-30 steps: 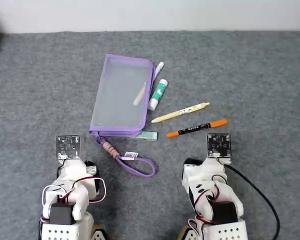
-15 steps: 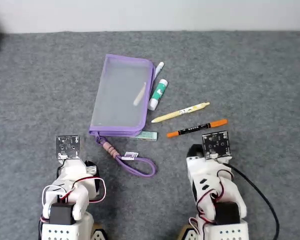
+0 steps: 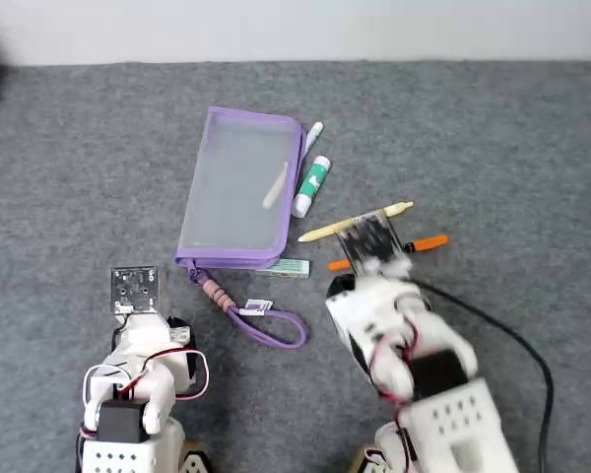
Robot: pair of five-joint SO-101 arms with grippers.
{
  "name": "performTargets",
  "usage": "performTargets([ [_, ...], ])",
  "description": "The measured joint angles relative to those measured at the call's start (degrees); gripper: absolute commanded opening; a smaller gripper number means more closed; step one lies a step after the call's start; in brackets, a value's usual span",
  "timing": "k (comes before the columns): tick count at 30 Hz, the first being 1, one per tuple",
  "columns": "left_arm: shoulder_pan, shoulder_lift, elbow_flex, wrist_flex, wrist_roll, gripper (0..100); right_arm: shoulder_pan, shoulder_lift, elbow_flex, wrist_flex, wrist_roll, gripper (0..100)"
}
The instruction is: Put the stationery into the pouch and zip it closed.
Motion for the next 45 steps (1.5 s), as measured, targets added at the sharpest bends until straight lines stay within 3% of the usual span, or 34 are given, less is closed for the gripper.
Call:
performTargets([
  [7, 0.0, 0.0, 0.0, 0.0, 0.0, 2, -0.4, 28.3, -18.5, 0.0, 9.1, 0.8],
  [14, 0.0, 0.0, 0.0, 0.0, 0.0, 2, -5.5, 48.7, -33.3, 2.0, 10.7, 1.4],
  [21, 0.0, 0.0, 0.0, 0.0, 0.0, 2, -12.9, 64.1, -46.2, 6.6, 10.8, 14.9],
  [29, 0.0, 0.0, 0.0, 0.0, 0.0, 2, -18.9, 76.7, -59.2, 7.3, 1.4, 16.9],
  [45, 0.0, 0.0, 0.0, 0.0, 0.0, 2, -28.1, 82.2, -63.8, 9.7, -0.1, 16.5],
])
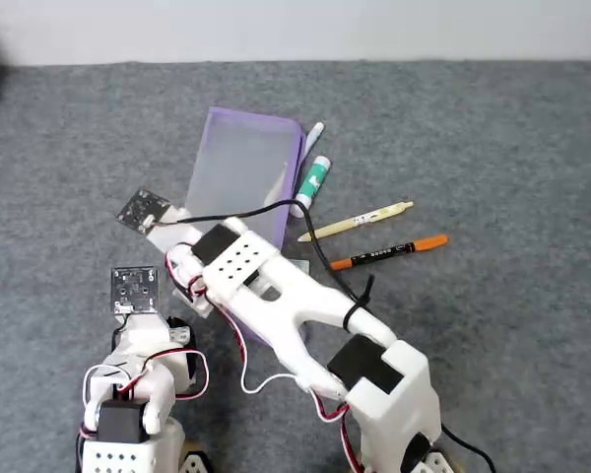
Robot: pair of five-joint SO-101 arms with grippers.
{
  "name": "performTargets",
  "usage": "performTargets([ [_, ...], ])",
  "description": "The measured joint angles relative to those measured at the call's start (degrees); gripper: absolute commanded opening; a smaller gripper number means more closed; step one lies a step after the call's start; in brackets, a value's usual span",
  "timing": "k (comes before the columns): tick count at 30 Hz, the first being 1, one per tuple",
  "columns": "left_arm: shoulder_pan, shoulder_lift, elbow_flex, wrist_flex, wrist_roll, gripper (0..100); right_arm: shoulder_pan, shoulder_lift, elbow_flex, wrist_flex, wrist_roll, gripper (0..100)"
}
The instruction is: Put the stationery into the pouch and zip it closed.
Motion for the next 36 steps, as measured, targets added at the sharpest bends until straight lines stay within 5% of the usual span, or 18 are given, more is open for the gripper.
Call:
performTargets([
  [14, 0.0, 0.0, 0.0, 0.0, 0.0, 2, 2.1, 12.9, -7.4, 1.1, -0.1, 15.9],
  [18, 0.0, 0.0, 0.0, 0.0, 0.0, 2, 2.1, 14.4, -9.3, 1.6, -0.1, 1.9],
  [22, 0.0, 0.0, 0.0, 0.0, 0.0, 2, 4.0, 14.5, -9.9, 2.1, -0.1, 1.2],
  [36, 0.0, 0.0, 0.0, 0.0, 0.0, 2, 7.9, 15.2, -23.8, 25.1, 1.4, 0.9],
])
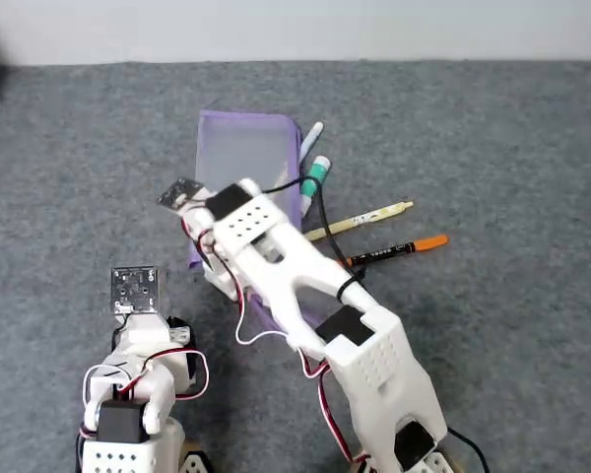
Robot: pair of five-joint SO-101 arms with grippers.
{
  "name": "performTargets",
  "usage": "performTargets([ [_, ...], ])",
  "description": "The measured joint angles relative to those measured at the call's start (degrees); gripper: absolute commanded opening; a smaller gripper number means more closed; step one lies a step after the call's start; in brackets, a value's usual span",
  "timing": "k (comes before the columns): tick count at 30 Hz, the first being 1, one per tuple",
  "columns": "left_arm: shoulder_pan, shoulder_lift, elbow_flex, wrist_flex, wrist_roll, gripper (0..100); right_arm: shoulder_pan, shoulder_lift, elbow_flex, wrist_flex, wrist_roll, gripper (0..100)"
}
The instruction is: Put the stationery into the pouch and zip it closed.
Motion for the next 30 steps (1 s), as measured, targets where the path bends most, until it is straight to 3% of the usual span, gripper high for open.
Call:
performTargets([
  [10, 0.0, 0.0, 0.0, 0.0, 0.0, 2, 0.1, -4.9, -5.7, 9.2, 0.0, 0.9],
  [23, 0.0, 0.0, 0.0, 0.0, 0.0, 2, 0.2, -15.9, -5.7, 9.8, -10.6, 0.9],
  [30, 0.0, 0.0, 0.0, 0.0, 0.0, 2, 0.2, -20.0, -5.7, 9.8, -12.0, 0.9],
])
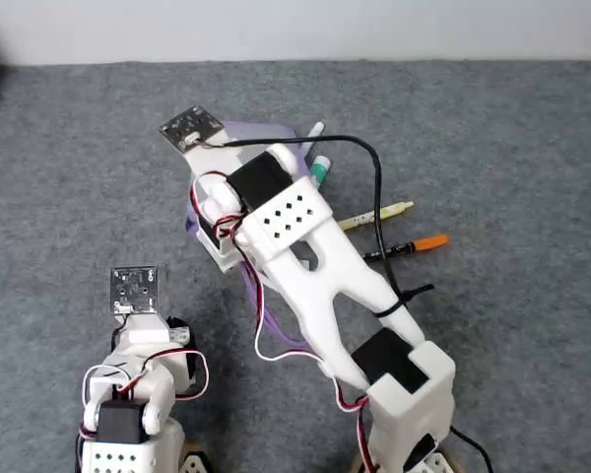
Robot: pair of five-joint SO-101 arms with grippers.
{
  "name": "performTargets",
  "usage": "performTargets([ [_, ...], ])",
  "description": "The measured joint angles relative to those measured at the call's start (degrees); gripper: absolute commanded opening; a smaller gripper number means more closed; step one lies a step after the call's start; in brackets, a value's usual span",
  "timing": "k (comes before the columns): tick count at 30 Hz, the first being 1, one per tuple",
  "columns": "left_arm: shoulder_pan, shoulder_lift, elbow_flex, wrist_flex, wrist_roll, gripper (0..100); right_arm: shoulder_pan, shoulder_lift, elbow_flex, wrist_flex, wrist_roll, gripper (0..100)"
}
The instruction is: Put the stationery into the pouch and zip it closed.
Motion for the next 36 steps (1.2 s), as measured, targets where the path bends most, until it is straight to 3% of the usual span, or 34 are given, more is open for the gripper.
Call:
performTargets([
  [6, -1.4, 0.0, -0.3, 2.0, -0.6, 2, 0.0, -0.4, 0.0, 0.0, -0.2, 0.9],
  [11, -10.1, 0.0, -5.9, 2.0, -10.0, 2, 0.0, -0.4, 0.0, 0.0, -0.2, 0.8],
  [15, -11.3, 0.0, -10.9, 2.0, -14.8, 2, -0.1, -0.4, 0.0, 0.0, -0.2, 0.8],
  [19, -11.7, 0.0, -14.2, 1.1, -10.1, 4, -1.8, -0.4, 0.0, 0.1, -0.2, 0.8],
  [25, -11.7, 0.0, -19.0, -1.5, -2.5, 18, -5.2, -0.4, 0.0, 0.1, -0.2, 0.8],
  [36, -4.7, 1.9, -23.1, -2.5, -0.7, 14, -5.3, -0.4, 0.0, 0.1, -0.2, 0.8],
])
